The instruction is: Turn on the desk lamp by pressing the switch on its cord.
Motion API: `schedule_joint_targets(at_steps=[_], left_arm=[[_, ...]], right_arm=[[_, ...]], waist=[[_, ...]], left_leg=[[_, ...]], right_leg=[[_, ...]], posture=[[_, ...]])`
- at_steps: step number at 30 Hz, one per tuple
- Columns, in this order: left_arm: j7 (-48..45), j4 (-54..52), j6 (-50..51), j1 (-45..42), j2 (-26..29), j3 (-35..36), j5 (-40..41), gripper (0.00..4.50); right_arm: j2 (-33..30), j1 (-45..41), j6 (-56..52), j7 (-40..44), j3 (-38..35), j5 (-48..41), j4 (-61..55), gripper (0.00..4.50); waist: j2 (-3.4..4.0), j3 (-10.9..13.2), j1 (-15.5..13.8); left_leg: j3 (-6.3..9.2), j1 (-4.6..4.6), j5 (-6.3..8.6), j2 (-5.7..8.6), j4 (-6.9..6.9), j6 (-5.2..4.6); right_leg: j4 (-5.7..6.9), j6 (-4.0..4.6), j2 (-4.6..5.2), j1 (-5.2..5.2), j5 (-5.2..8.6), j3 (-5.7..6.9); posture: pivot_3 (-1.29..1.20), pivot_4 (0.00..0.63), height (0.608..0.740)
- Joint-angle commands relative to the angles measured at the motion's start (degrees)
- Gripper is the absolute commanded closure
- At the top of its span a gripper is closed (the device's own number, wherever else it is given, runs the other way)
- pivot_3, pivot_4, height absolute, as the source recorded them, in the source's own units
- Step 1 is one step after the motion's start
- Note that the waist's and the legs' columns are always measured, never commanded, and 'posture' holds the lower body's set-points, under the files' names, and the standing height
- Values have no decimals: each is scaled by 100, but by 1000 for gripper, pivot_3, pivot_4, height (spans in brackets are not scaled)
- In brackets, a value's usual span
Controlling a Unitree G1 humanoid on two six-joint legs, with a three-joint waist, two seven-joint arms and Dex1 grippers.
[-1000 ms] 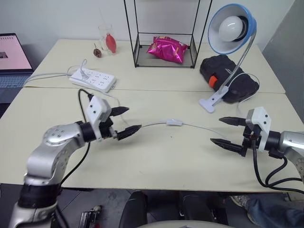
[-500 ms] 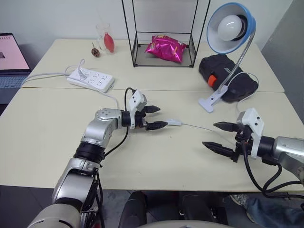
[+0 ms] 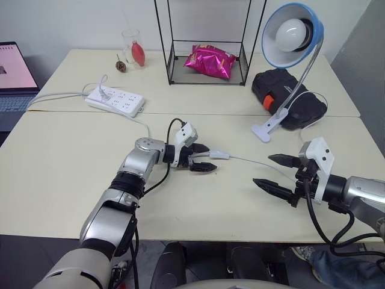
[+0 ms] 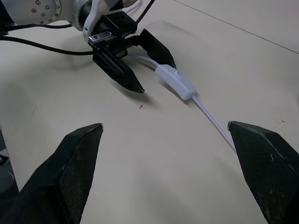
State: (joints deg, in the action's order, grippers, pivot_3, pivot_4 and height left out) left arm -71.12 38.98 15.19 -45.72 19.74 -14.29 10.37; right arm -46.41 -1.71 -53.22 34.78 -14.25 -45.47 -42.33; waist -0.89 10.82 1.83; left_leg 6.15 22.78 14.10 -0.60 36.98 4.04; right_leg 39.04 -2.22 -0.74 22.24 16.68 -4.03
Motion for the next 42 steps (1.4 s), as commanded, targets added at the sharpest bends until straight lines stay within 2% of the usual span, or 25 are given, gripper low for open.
schedule_joint_targets(at_steps=[1,10,15,20,27,34,37,42], left_arm=[[-58,97,-43,-202,-144,34,-62,4],[-39,416,163,-372,-332,211,-21,4],[20,503,90,-377,-384,232,-66,978],[111,525,-1,-383,-476,269,-53,2169],[249,515,-187,-359,-522,300,-61,3402],[493,231,-797,-167,-477,341,-214,3402],[693,-198,-1154,16,-446,435,-210,3402],[949,-1417,-1389,505,-420,651,-6,3402]], right_arm=[[-33,-166,-46,-108,-76,-192,-171,0],[-82,-298,-167,-259,-45,-364,-207,0],[-129,-304,-203,-321,-61,-448,-238,0],[-168,-327,-236,-355,-84,-502,-259,0],[-232,-348,-225,-381,-63,-541,-258,0],[-175,-350,-133,-455,-17,-526,-234,0],[-59,-183,-90,-531,-81,-567,-267,0],[751,353,-44,-1134,-312,-1165,-424,0]], waist=[[0,0,-1],[0,0,0],[0,0,-2],[0,0,-2],[0,0,-3],[0,0,-2],[0,0,-4],[-3,-2,-14]], left_leg=[[0,0,0,0,1,0],[1,1,0,1,1,0],[1,1,0,1,1,0],[1,1,0,1,1,0],[1,1,0,1,1,0],[1,1,0,1,1,0],[1,1,0,0,1,0],[6,3,0,-3,0,0]], right_leg=[[0,0,0,-1,0,0],[0,0,0,0,-1,0],[0,-1,0,-1,-1,1],[1,0,0,0,-1,1],[1,0,0,0,-1,1],[1,0,0,0,-1,0],[0,2,1,0,-2,0],[0,4,1,0,-3,2]], posture=[[0,150,740],[0,150,740],[0,150,740],[0,150,740],[0,150,740],[0,150,740],[0,150,740],[0,150,740]])
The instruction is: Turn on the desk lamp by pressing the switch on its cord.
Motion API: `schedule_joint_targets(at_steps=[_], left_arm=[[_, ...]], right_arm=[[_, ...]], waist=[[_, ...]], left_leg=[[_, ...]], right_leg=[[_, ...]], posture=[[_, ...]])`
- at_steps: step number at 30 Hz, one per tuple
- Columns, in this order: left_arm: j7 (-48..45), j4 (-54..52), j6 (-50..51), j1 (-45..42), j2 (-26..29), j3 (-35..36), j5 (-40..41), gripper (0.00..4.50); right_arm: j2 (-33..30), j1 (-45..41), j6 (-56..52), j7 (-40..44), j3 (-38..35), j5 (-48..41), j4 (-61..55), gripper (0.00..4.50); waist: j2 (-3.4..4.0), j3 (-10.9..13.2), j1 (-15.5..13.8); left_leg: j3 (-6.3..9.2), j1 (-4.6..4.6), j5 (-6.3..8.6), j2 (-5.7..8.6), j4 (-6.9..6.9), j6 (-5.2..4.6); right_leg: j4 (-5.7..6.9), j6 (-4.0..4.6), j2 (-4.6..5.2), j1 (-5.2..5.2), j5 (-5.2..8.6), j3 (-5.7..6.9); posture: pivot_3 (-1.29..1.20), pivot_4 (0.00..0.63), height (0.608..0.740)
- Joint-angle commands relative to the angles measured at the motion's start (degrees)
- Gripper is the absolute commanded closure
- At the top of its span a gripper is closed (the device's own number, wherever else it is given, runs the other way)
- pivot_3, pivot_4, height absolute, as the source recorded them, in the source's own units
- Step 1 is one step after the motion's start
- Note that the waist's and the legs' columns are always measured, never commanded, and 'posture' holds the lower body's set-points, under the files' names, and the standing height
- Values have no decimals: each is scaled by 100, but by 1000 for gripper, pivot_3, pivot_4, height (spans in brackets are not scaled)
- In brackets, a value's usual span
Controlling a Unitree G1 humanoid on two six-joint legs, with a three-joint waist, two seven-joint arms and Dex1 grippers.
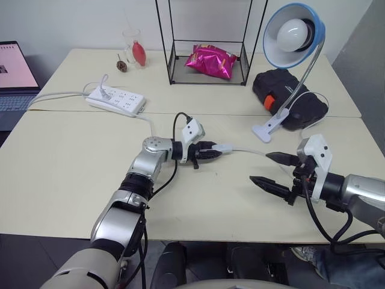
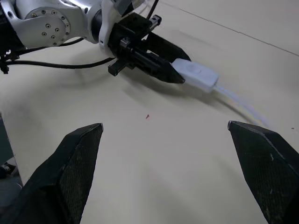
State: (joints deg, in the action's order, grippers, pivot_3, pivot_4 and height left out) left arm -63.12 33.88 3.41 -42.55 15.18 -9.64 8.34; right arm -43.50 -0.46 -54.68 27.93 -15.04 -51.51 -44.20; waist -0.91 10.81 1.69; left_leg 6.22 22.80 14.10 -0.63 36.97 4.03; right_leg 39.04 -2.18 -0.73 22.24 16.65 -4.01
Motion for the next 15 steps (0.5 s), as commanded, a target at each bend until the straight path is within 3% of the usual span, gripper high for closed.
schedule_joint_targets(at_steps=[1,4,10,15], left_arm=[[218,-1139,-171,291,41,223,233,3402],[404,-1751,-85,574,48,309,330,3402],[641,-2464,248,837,33,381,554,3402],[678,-2684,429,892,84,325,625,3402]], right_arm=[[614,311,-9,-647,-247,-939,-199,0],[1305,475,22,-1580,-81,-1934,-53,0],[3001,21,576,-3452,619,-2845,628,0],[3773,-538,971,-3945,831,-2842,1342,0]], waist=[[0,-1,1],[0,-2,9],[0,-5,24],[4,-7,26]], left_leg=[[0,0,0,-4,0,0],[-2,-3,0,-1,0,0],[-2,-13,-4,-9,1,-6],[-4,-9,-5,-6,-3,-8]], right_leg=[[0,8,0,0,-5,0],[3,19,1,-1,-14,-3],[9,-3,-9,-6,-1,-4],[6,0,-9,-1,-2,-6]], posture=[[0,150,740],[0,150,740],[0,150,740],[0,150,740]])
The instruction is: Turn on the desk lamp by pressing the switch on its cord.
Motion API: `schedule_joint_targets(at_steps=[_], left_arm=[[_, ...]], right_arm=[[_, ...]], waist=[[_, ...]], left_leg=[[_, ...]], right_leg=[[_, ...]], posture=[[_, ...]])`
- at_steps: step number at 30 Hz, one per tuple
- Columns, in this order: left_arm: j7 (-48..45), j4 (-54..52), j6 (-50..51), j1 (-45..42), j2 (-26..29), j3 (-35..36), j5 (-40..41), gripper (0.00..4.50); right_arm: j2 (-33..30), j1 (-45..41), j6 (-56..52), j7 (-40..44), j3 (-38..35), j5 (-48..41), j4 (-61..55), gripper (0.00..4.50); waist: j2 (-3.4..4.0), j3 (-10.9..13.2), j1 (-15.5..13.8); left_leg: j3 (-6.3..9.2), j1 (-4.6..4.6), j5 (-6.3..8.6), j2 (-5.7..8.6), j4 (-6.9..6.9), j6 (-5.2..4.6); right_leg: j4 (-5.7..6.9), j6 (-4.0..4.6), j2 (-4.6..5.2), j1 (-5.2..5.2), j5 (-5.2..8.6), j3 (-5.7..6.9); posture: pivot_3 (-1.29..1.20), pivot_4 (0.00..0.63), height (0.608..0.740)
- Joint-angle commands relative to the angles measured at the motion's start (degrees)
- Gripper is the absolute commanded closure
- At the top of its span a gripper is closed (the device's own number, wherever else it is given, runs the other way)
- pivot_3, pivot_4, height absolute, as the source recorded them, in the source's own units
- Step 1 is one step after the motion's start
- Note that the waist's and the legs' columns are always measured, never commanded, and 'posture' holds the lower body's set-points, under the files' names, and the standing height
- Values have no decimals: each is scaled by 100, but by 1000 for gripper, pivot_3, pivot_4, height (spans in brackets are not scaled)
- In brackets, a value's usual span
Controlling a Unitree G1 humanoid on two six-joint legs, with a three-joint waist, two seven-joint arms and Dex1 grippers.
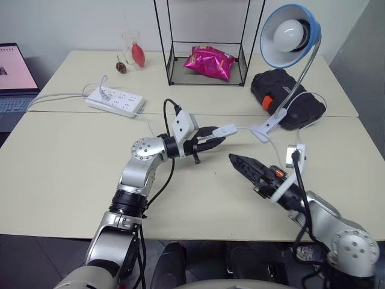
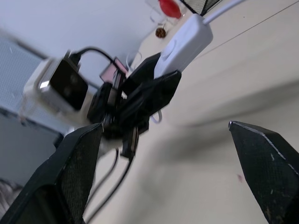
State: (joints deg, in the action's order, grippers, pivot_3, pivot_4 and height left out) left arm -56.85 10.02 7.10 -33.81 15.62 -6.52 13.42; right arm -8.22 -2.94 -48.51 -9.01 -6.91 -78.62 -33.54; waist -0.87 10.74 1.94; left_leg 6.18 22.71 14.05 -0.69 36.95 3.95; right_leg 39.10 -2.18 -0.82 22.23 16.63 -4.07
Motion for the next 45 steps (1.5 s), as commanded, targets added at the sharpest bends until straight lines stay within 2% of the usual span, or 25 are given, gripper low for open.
schedule_joint_targets(at_steps=[1,2,20,28,37,39,45], left_arm=[[60,-311,73,19,43,8,117,3402],[65,-336,98,21,48,4,123,3402],[98,-539,209,85,161,-62,106,3402],[123,-544,195,81,189,-76,102,3402],[167,-568,208,58,162,-116,93,3402],[174,-565,201,50,161,-119,95,3402],[186,-567,210,45,168,-117,100,3402]], right_arm=[[325,-382,415,-271,32,-106,385,0],[406,-474,470,-277,52,-99,478,0],[788,-1006,918,-30,143,224,1191,0],[800,-1115,915,59,180,327,1286,1563],[805,-1103,825,110,365,467,1260,3607],[825,-1091,831,111,382,488,1262,3911],[864,-1093,862,117,321,499,1293,3953]], waist=[[0,0,0],[0,0,-1],[1,0,10],[1,0,11],[1,0,12],[1,0,14],[2,1,13]], left_leg=[[0,1,0,0,0,0],[0,2,0,0,0,0],[1,4,0,0,-2,0],[1,6,0,-1,-3,0],[1,6,0,0,-3,0],[2,6,0,-1,-4,0],[1,6,0,0,-4,0]], right_leg=[[0,2,0,1,-1,0],[-3,22,0,1,-13,1],[-2,22,0,5,-13,3],[-3,24,0,6,-13,2],[-3,23,0,6,-13,3],[-3,23,0,7,-13,3],[-4,23,0,7,-12,3]], posture=[[0,150,740],[0,150,740],[0,150,740],[0,150,740],[0,150,740],[0,150,740],[0,150,740]])
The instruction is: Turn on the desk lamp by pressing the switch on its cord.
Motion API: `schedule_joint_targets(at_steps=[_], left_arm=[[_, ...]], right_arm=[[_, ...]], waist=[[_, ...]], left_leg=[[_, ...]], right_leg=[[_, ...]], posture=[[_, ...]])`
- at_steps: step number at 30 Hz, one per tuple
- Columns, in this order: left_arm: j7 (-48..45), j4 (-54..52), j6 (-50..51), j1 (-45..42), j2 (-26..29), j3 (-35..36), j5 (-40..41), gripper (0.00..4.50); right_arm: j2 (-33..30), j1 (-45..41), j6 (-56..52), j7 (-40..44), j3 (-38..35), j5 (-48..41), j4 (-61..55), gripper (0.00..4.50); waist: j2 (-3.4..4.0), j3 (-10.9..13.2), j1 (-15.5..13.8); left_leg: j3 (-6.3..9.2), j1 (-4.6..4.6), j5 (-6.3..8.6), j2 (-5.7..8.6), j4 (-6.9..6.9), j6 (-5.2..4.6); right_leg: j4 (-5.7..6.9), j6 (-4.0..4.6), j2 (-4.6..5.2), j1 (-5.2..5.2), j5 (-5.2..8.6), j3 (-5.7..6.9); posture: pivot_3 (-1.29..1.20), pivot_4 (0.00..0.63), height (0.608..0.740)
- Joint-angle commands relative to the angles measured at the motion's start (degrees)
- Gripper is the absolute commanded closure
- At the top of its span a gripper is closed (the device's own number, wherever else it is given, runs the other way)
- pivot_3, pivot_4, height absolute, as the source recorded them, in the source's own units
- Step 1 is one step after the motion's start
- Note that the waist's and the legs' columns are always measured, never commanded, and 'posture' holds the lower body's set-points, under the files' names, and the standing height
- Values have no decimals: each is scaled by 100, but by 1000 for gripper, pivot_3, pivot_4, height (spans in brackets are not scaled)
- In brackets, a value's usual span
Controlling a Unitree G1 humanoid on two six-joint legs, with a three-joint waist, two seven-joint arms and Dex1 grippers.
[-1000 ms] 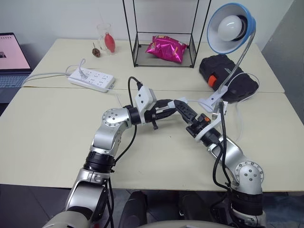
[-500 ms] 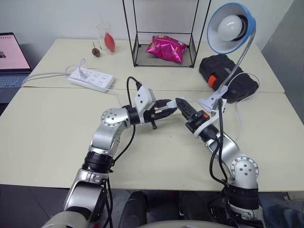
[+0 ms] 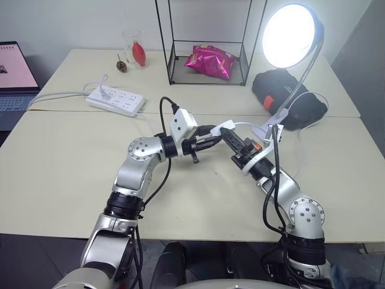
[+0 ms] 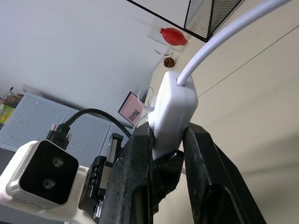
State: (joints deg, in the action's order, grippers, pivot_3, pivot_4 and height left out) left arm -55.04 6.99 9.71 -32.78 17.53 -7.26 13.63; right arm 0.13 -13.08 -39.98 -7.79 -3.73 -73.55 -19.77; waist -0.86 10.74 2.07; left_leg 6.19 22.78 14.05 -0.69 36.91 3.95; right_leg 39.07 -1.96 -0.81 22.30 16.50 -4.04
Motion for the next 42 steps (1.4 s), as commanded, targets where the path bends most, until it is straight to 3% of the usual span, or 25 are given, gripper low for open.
schedule_joint_targets(at_steps=[1,5,7,16,20,26,30,35,40,42], left_arm=[[9,-263,-51,-60,-23,-44,79,3402],[23,-257,-48,-65,-16,-44,81,3402],[34,-251,-53,-69,-13,-44,79,3402],[171,-156,-127,-67,0,-48,-36,3402],[361,125,-276,-111,2,-73,-258,3402],[541,913,-642,-202,42,-197,-667,3402],[759,1640,-1022,-336,-66,-293,-974,3402],[841,2444,-1467,-503,-320,-399,-1183,3402],[883,3078,-1780,-662,-468,-444,-1339,3402],[871,3232,-1812,-711,-495,-440,-1371,2698]], right_arm=[[31,-83,17,-4,-8,-1,-80,3953],[57,-82,50,19,-40,-4,-73,3953],[65,-70,61,23,-57,-7,-69,3246],[-139,130,-90,122,-138,-176,-224,973],[-639,369,-317,204,-231,-225,-522,24],[-2239,480,-748,683,-107,552,-1348,0],[-3469,333,-702,1444,189,1684,-1692,0],[-4518,58,-377,2430,614,2894,-1746,0],[-4835,-4,-202,3074,721,3354,-1688,0],[-4838,-2,-177,3237,695,3483,-1641,0]], waist=[[0,0,0],[0,0,0],[0,0,0],[0,0,1],[0,0,-14],[1,1,-15],[0,1,-7],[1,2,-18],[-3,5,-29],[-3,5,-29]], left_leg=[[0,0,0,0,0,0],[0,0,0,-1,-1,0],[0,0,0,-1,-1,0],[0,1,0,0,-1,0],[0,2,0,0,-2,0],[-2,3,0,5,-1,0],[-1,1,0,3,-2,0],[-3,4,0,4,1,0],[-2,9,0,8,0,0],[-2,9,0,8,0,0]], right_leg=[[0,0,0,0,0,0],[0,0,0,0,0,0],[-1,0,0,0,0,0],[-2,-1,0,0,1,0],[-3,-2,0,0,2,0],[-6,-25,3,1,15,-2],[-6,-27,-1,1,16,-1],[-11,-29,0,1,16,-2],[-14,-29,3,2,16,1],[-13,-29,3,2,16,1]], posture=[[0,150,740],[0,150,740],[0,150,740],[0,150,740],[0,150,740],[0,150,740],[0,150,740],[0,150,740],[0,150,740],[0,150,740]])
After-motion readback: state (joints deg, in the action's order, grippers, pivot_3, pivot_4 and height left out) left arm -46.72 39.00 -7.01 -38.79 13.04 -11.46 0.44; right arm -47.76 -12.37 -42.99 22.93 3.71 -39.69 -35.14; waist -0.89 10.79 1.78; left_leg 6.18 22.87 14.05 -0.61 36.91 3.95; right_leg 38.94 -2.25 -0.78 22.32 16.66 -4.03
